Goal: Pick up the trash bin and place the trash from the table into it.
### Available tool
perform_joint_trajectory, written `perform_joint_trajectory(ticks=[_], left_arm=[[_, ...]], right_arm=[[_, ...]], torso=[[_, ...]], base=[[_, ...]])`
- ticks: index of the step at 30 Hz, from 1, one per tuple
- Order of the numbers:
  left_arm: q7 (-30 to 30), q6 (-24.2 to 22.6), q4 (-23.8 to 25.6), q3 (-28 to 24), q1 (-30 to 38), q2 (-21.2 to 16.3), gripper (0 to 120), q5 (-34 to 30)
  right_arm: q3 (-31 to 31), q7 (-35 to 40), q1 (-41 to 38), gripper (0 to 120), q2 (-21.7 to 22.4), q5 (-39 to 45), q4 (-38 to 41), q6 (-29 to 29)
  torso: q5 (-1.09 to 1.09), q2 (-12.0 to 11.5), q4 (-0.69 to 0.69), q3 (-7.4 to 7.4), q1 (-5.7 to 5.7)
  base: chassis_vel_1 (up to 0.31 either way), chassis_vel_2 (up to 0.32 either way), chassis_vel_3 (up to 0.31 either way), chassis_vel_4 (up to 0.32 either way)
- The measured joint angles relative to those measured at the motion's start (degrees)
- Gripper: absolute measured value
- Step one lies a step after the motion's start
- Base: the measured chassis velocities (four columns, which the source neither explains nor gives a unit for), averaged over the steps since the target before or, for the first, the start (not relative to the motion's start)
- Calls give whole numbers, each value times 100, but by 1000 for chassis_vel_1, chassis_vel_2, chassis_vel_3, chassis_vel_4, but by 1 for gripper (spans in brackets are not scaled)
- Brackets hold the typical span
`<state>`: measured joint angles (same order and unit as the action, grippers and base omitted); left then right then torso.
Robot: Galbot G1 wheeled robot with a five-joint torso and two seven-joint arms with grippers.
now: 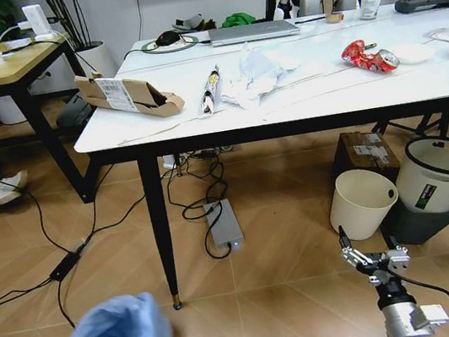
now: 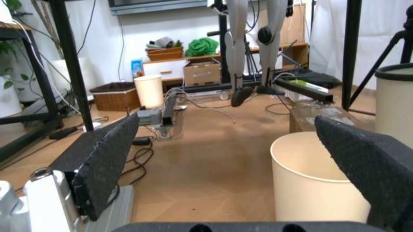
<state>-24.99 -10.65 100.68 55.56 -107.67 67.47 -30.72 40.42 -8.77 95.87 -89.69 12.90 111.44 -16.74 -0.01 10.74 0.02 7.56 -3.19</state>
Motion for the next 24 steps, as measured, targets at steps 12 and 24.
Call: perform_joint_trajectory(ticks=[12,24], left_arm=[[112,768,1244,-259,-477,-176,0,308],[1014,136,2405,-1188,-735,-86,0,-639]], right_arm=[[-31,98,131,100,-91,-209,154,108],[58,178,316,100,-76,-283,320,180]], torso=[[-1,1,-2,0,0],[1,102,-2,74,-25]], base=[[0,0,0,0],[0,0,0,0]])
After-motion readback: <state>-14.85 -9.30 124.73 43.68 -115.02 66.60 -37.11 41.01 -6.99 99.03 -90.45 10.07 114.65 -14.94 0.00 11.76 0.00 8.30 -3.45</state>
